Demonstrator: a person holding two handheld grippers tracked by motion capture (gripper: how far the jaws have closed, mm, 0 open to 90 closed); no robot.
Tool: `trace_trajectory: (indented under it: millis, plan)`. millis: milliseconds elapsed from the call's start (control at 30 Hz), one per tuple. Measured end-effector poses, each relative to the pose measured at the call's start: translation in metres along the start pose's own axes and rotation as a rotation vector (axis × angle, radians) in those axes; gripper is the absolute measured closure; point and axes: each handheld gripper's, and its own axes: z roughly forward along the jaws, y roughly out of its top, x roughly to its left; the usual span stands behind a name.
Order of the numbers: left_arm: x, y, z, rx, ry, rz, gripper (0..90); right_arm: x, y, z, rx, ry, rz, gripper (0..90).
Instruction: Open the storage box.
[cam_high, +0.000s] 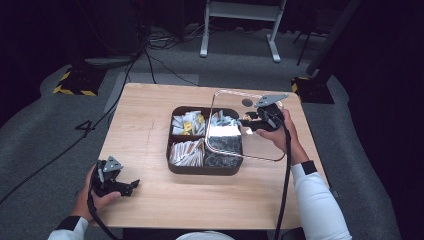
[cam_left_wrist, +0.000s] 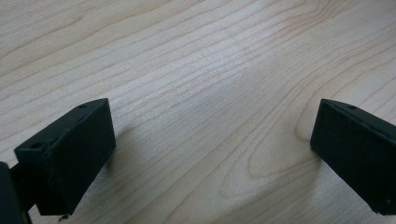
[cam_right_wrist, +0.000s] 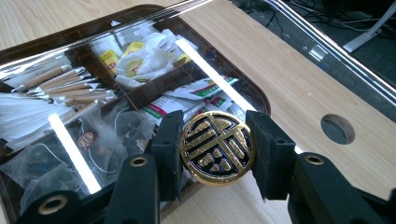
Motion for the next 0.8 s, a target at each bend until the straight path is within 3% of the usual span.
trace_trajectory:
  millis: [800]
  plan:
    - [0.000,0.000,0.000,-0.001,0.001,0.000,0.2,-0.025,-0.042,-0.026,0.016,-0.045,0.042,59.5]
